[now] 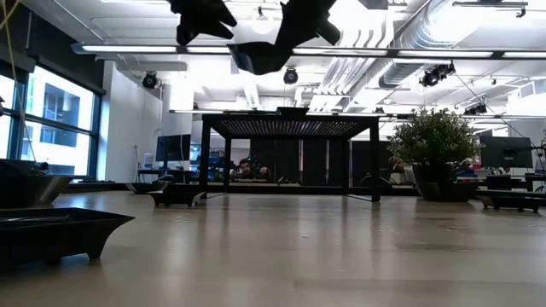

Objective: Pick & Place Mini shaped plates
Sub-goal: Put the black distorted square plate on the shelf

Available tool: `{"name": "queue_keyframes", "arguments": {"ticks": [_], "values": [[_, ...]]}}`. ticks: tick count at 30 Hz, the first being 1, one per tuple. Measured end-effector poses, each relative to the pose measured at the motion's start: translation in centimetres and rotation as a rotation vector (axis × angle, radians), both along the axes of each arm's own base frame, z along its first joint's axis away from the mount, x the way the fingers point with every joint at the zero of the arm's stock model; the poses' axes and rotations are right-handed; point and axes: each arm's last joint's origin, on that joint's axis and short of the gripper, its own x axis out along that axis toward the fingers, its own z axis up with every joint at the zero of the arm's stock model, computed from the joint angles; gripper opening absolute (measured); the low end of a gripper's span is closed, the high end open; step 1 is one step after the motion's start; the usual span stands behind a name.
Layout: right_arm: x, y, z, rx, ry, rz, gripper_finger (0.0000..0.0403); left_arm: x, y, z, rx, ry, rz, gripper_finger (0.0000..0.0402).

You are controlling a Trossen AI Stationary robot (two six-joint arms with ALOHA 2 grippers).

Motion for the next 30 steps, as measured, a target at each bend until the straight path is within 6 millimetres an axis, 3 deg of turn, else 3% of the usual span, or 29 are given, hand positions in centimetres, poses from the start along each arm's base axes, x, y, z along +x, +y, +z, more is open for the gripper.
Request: {"name": "queue_keyframes", "arguments": {"ticks": [6,15,20,30], "values": [[0.2,0.0,0.2,0.001,-0.026,0.013,0.0002,0.4,-0.2,-0.2,0.029,0.013,0.037,0.0106],[0.2,0.1,0.2,0.001,-0.031,0.015,0.0002,0.4,-0.2,-0.4,0.043,0.032,0.042,0.0007],[0.3,0.0,0.4,-0.001,-0.05,0.013,0.0004,0.4,-0.1,-0.4,0.046,0.033,0.051,0.0003],[0.5,0.0,0.6,-0.006,-0.081,0.009,0.0022,-0.6,2.7,-0.4,-0.022,0.023,0.098,0.0001]]}}
